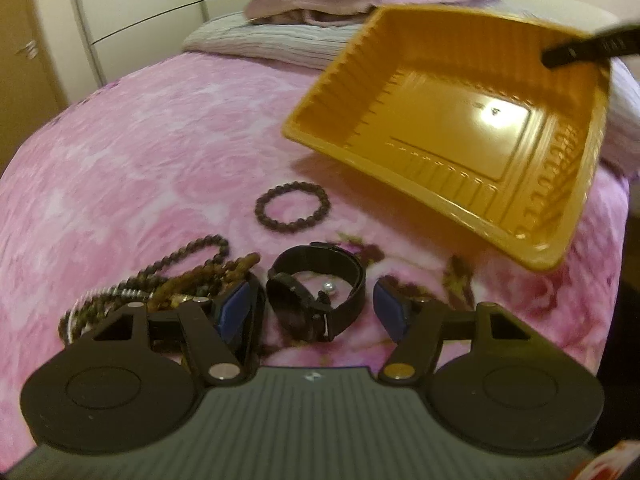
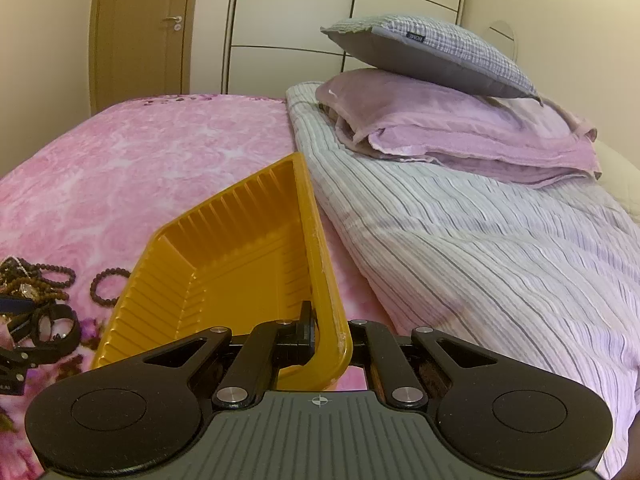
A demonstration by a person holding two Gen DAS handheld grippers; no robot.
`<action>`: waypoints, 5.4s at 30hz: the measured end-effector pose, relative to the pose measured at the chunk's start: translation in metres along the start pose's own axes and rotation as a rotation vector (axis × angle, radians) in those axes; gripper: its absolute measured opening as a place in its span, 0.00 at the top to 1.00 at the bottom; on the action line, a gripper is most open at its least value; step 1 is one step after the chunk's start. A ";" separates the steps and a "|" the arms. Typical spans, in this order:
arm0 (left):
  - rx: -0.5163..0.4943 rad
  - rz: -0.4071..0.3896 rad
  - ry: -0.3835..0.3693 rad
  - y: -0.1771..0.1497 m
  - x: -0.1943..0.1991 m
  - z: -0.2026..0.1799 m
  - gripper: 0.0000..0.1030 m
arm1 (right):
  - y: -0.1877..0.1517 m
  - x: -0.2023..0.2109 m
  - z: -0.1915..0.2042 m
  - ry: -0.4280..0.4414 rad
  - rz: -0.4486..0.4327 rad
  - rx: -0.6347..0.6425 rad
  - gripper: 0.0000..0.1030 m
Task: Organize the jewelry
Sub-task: 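Grasp the black watch with the left tool while the right tool holds the tray, then carry the black watch into the orange tray and open the left tool, then move the open left tool back to the jewelry pile, then grasp the black elongated piece with the left tool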
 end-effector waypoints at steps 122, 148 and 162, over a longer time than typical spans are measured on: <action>0.238 -0.160 -0.039 0.052 0.023 -0.024 0.95 | 0.006 -0.018 0.011 0.086 0.245 0.307 0.94; 0.261 -0.139 0.009 0.025 0.030 -0.035 0.77 | 0.004 -0.018 0.009 0.089 0.243 0.288 0.94; 0.337 -0.071 0.208 -0.034 0.051 0.029 0.76 | 0.005 -0.017 0.009 0.086 0.242 0.297 0.94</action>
Point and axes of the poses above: each gripper's, at about its wrist camera, not at the fingertips, and x roughly against the way its jaws point, z to its left, y to its top, the point moved 4 cm from there along -x, roughly the way its jaws point, and after that the axes turned 1 degree about y, right-handed, at the moved point
